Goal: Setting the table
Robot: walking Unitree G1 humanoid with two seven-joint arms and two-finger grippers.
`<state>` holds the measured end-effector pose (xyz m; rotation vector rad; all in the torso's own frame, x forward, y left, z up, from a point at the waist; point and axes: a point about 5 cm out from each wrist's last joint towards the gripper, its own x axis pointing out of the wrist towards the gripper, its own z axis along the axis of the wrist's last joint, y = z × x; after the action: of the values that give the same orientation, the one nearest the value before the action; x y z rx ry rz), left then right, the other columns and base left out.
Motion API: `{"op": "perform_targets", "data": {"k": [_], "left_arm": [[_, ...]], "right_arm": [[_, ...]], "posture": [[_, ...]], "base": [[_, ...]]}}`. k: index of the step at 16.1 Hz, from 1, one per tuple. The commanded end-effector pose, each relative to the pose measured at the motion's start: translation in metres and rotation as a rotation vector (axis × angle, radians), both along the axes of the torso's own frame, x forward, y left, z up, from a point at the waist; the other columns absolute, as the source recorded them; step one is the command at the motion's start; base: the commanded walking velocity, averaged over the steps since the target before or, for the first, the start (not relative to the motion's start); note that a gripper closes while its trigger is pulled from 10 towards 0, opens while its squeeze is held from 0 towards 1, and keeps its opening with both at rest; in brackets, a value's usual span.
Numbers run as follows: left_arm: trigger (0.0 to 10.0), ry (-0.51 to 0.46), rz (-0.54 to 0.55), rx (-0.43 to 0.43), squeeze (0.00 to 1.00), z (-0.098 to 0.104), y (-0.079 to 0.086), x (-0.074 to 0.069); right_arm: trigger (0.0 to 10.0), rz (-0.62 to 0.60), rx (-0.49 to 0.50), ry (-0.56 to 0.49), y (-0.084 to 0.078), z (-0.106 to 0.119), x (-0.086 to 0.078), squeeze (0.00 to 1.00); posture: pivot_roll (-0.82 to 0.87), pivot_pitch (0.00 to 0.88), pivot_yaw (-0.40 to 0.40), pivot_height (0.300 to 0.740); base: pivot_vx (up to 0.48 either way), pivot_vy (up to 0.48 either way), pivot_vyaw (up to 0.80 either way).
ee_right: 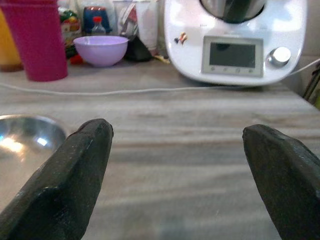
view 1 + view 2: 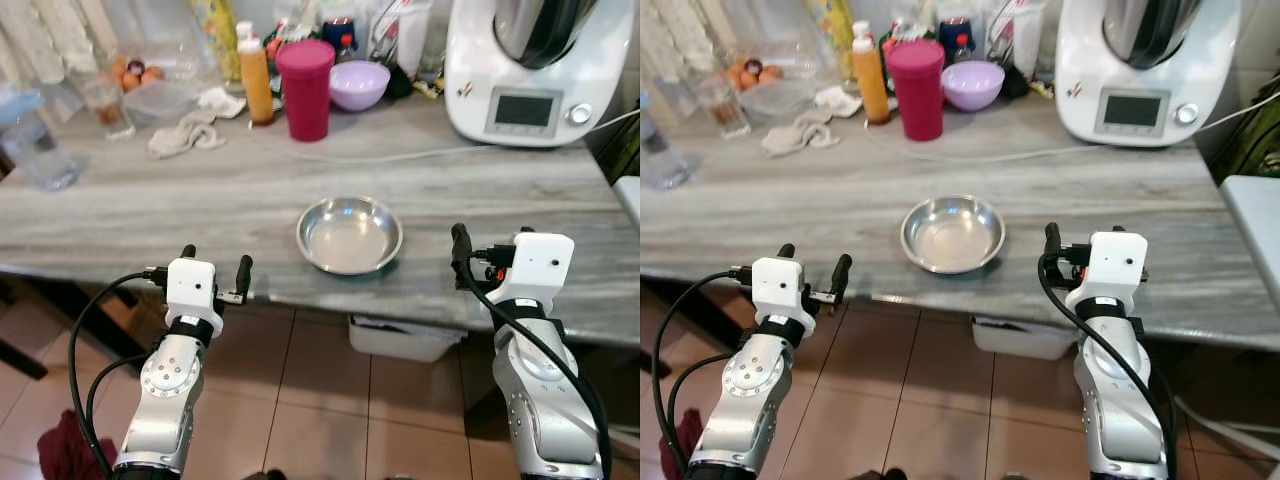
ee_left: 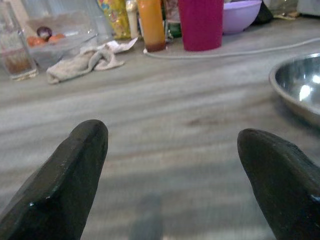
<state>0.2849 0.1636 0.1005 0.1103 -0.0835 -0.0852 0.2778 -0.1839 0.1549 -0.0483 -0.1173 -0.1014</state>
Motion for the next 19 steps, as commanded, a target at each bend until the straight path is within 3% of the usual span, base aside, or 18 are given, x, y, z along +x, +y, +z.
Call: {"op": "perform_targets", "data": {"k": [1, 13, 16, 18, 19], "left_arm": [[10.0, 0.023, 0.023, 0.007, 0.00, -0.0040, 0.0042, -0.0006], [10.0, 0.034, 0.017, 0.011, 0.00, -0.0078, 0.0057, 0.0001], [10.0, 0.035, 0.013, 0.014, 0.00, -0.0082, 0.0061, 0.0006], [10.0, 0.034, 0.009, 0.017, 0.00, -0.0083, 0.0059, 0.0006], [10.0, 0.033, 0.008, 0.018, 0.00, -0.0082, 0.0058, 0.0007]], "right_arm": [[10.0, 0.005, 0.014, -0.017, 0.0021, 0.0054, -0.0003, 0.00], [10.0, -0.009, 0.070, 0.012, 0.0006, 0.0003, 0.0012, 0.00], [10.0, -0.048, -0.045, 0.017, 0.0002, 0.0001, 0.0021, 0.00], [10.0, -0.029, 0.032, -0.001, 0.0021, 0.0002, 0.0030, 0.00], [10.0, -0.042, 0.023, -0.005, 0.0019, 0.0009, 0.0034, 0.00]], "posture": [[-0.23, 0.076, 0.071, 0.740], [-0.23, 0.077, 0.076, 0.740], [-0.23, 0.078, 0.079, 0.740], [-0.23, 0.080, 0.078, 0.740], [-0.23, 0.080, 0.078, 0.740]], "base": [[-0.270, 0.000, 0.00], [-0.284, 0.000, 0.00], [-0.289, 0.000, 0.00], [-0.287, 0.000, 0.00], [-0.277, 0.000, 0.00]]}}
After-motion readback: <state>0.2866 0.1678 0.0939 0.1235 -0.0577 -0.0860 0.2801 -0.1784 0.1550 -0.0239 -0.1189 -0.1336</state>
